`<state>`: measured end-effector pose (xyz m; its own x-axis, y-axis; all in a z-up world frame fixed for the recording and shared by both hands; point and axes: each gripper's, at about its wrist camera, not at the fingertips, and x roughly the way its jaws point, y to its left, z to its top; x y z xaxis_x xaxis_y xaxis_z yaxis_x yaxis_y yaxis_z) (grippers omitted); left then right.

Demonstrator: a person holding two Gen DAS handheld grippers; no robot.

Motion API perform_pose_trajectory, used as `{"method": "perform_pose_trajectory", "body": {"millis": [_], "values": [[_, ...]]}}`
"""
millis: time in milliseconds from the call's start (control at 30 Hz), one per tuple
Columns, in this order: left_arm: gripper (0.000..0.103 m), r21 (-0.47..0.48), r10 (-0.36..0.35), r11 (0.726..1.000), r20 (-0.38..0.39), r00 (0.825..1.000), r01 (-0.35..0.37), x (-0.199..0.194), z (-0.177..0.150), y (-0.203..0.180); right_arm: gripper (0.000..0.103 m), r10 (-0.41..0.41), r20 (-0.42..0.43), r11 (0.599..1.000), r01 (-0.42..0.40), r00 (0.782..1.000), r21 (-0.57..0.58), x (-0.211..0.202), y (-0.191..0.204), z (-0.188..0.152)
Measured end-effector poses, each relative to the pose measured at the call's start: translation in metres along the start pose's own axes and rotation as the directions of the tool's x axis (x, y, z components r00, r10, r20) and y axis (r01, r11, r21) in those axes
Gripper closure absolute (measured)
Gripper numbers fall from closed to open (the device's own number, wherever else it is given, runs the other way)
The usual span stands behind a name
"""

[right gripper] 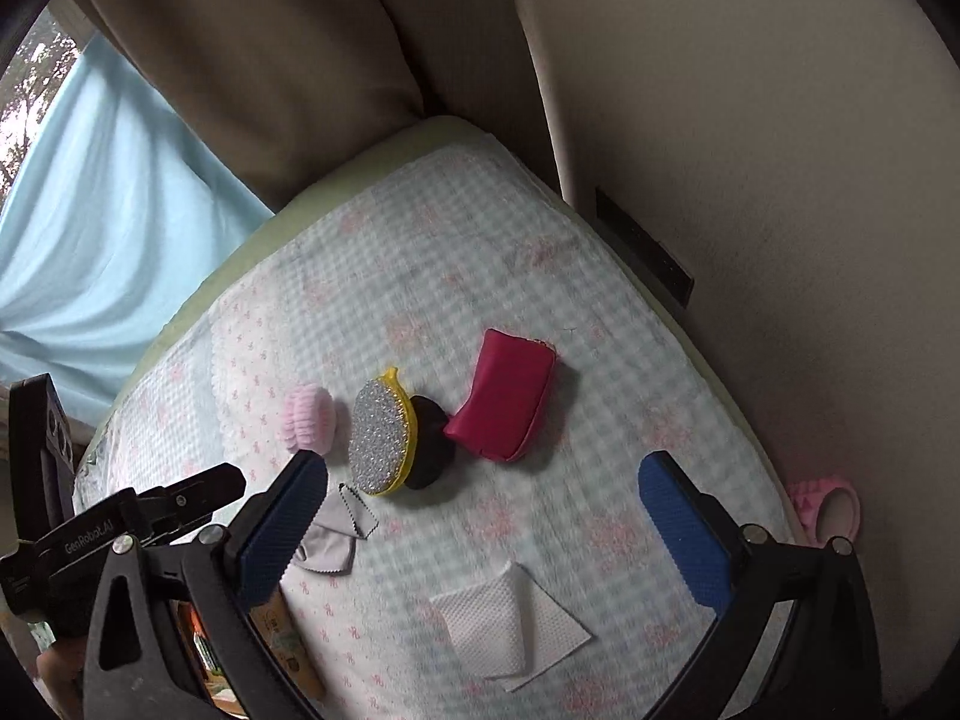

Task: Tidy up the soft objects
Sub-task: 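Move the left tool to the silver sponge while the right tool reaches the magenta pouch, then grasp the silver sponge with the left tool while the right tool grasps the magenta pouch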

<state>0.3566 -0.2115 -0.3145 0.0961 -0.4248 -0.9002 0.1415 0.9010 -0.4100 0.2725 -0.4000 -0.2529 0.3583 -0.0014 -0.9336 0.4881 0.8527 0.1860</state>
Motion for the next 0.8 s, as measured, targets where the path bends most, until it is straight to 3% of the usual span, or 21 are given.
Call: {"method": "perform_pose_trajectory", "body": {"millis": [300, 567, 700, 800], "values": [[0.000, -0.173, -0.034, 0.985, -0.070, 0.997, 0.021, 0.106, 0.047, 0.021, 0.000, 0.023, -0.075, 0.994, -0.015, 0.997, 0.109, 0.098, -0.030, 0.012], [0.001, -0.184, 0.005, 0.983, -0.103, 0.995, -0.024, 0.164, 0.056, 0.026, 0.001, 0.044, -0.098, 0.988, -0.029, 0.994, 0.150, 0.155, -0.033, 0.009], [0.007, -0.190, 0.000, 0.982, -0.103, 0.995, -0.020, 0.179, 0.053, 0.034, 0.026, 0.061, -0.127, 0.985, -0.039, 0.990, 0.168, 0.176, -0.033, 0.004], [0.013, -0.168, 0.014, 0.985, -0.101, 0.995, -0.031, 0.182, 0.051, 0.034, 0.032, 0.072, -0.123, 0.983, -0.049, 0.990, 0.177, 0.183, -0.032, 0.001]]}}
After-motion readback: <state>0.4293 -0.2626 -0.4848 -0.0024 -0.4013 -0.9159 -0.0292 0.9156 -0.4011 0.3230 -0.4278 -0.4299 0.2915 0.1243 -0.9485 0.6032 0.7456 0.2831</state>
